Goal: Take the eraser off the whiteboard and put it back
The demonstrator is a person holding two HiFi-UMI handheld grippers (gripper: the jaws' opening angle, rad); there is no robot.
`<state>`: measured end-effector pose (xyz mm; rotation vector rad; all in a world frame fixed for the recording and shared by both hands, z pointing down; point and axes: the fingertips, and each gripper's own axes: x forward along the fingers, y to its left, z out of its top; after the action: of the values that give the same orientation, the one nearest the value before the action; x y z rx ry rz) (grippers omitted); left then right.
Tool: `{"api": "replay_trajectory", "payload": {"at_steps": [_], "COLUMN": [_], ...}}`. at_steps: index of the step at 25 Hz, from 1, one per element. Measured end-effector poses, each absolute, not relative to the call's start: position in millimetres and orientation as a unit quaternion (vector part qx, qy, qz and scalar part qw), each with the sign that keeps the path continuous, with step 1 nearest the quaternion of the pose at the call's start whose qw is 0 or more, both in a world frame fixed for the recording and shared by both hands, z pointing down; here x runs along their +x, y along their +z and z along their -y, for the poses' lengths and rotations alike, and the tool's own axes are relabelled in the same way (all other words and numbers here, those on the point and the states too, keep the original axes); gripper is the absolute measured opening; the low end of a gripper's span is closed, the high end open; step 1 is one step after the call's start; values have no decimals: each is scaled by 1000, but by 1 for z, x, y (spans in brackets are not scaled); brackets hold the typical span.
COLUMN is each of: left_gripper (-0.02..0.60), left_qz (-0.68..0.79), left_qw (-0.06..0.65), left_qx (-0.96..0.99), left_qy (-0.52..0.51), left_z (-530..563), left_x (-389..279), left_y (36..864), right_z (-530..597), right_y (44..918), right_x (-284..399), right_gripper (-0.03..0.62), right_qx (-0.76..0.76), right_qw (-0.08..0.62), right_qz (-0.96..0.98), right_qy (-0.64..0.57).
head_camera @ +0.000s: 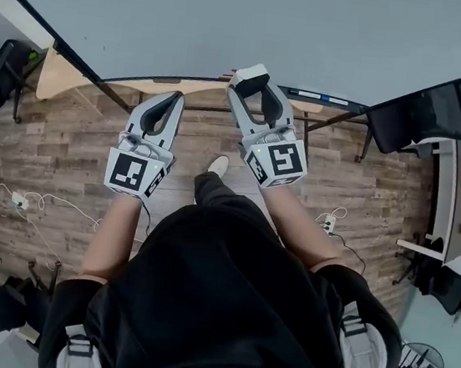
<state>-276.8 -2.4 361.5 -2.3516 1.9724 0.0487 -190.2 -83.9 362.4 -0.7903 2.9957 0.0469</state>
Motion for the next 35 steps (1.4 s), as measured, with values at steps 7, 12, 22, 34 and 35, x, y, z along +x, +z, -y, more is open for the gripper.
{"api": "replay_trajectory", "payload": {"at_steps": [7, 12, 22, 34, 35], "left_gripper": [-5, -5, -5, -5, -5], "left_qz": [-634, -629, -623, -603, -602], "left_qw": [43, 46, 46, 43, 43], "left_qx": [-772, -776, -781, -796, -797], "left_qy": [10, 7, 3, 6, 6], "left_z": [48, 78, 134, 174, 176], "left_x": [-287, -290, -299, -296, -297], "left_y": [350, 342, 344, 352, 354], "right_z": [138, 169, 221, 245, 245], "right_y": [359, 354, 364, 365, 365], "right_x": [-207, -221, -235, -237, -237], "right_gripper": [225, 225, 225, 225, 225], "right_qx": [-283, -290, -328, -352, -352], "right_qw": [32, 31, 6, 2, 1], "right_qz": [-959, -956, -945, -936, -936], "right_qy": [0, -4, -6, -9, -9]}}
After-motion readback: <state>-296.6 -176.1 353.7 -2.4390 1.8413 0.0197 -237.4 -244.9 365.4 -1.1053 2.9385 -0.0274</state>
